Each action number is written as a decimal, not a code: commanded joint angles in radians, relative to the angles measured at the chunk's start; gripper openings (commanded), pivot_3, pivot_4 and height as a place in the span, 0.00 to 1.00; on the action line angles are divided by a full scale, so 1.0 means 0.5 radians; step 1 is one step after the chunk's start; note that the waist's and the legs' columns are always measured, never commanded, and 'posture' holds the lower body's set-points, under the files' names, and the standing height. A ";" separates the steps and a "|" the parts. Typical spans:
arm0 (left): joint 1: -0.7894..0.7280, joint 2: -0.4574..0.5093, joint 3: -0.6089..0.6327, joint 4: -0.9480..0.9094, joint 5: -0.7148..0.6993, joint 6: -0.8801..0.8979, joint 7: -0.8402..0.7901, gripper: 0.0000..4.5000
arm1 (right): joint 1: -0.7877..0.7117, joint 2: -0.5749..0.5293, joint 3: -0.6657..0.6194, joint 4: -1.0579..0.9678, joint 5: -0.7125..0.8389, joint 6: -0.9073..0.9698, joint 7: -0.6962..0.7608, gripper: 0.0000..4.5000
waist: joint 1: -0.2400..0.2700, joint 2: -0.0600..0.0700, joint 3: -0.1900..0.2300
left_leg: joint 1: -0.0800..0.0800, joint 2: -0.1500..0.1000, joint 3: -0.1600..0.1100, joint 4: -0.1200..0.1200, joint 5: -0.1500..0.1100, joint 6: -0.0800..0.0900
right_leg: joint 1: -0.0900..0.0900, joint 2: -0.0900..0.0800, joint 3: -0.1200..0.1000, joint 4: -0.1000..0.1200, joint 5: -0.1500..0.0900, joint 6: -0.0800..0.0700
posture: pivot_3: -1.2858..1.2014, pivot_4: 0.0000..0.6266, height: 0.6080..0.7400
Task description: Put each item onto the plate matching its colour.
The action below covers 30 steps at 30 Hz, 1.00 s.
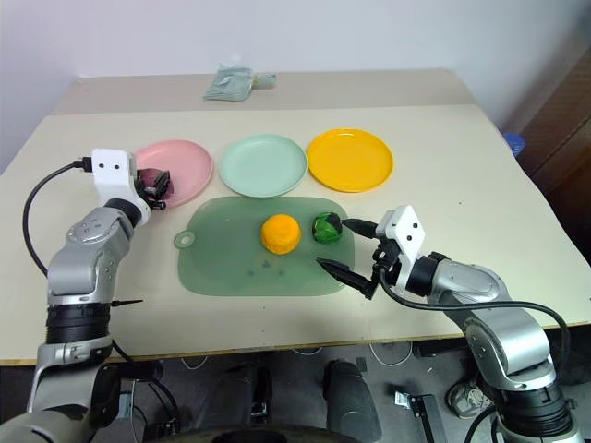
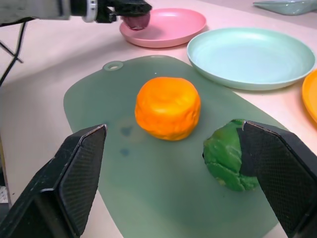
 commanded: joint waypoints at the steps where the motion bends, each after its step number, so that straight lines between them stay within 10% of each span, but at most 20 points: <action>1: -0.169 0.015 0.017 0.276 0.085 -0.128 0.078 0.47 | -0.021 0.014 -0.012 0.005 -0.002 -0.037 0.010 1.00 | 0.001 0.000 0.000 | 0.000 -0.001 0.000 0.000 0.000 0.000 | 0.000 0.000 0.000 0.000 0.000 0.001 | 0.52 0.24 1.00; 4: -0.252 0.020 0.025 0.457 0.082 -0.220 0.058 0.47 | -0.005 0.019 -0.017 -0.001 -0.014 -0.053 -0.003 1.00 | -0.002 0.000 0.000 | 0.000 -0.001 0.001 0.000 0.000 0.000 | 0.000 0.000 -0.001 0.000 0.001 0.003 | 0.52 0.24 1.00; 10: -0.194 0.080 0.074 0.448 0.072 -0.296 0.038 0.99 | -0.015 0.032 -0.056 -0.006 -0.004 -0.018 -0.078 1.00 | -0.010 0.000 0.000 | -0.001 0.000 0.000 0.000 0.000 0.000 | 0.000 0.000 -0.001 0.000 0.002 0.003 | 0.52 0.24 1.00; 30: 1.543 0.555 0.500 -1.196 -0.636 -0.211 -1.164 0.99 | -0.721 0.392 0.686 0.481 -0.504 -0.054 -0.158 1.00 | -0.001 -0.004 -0.002 | -0.002 0.006 0.000 -0.002 0.000 -0.002 | -0.005 -0.008 -0.002 0.000 -0.004 -0.008 | 0.52 0.24 1.00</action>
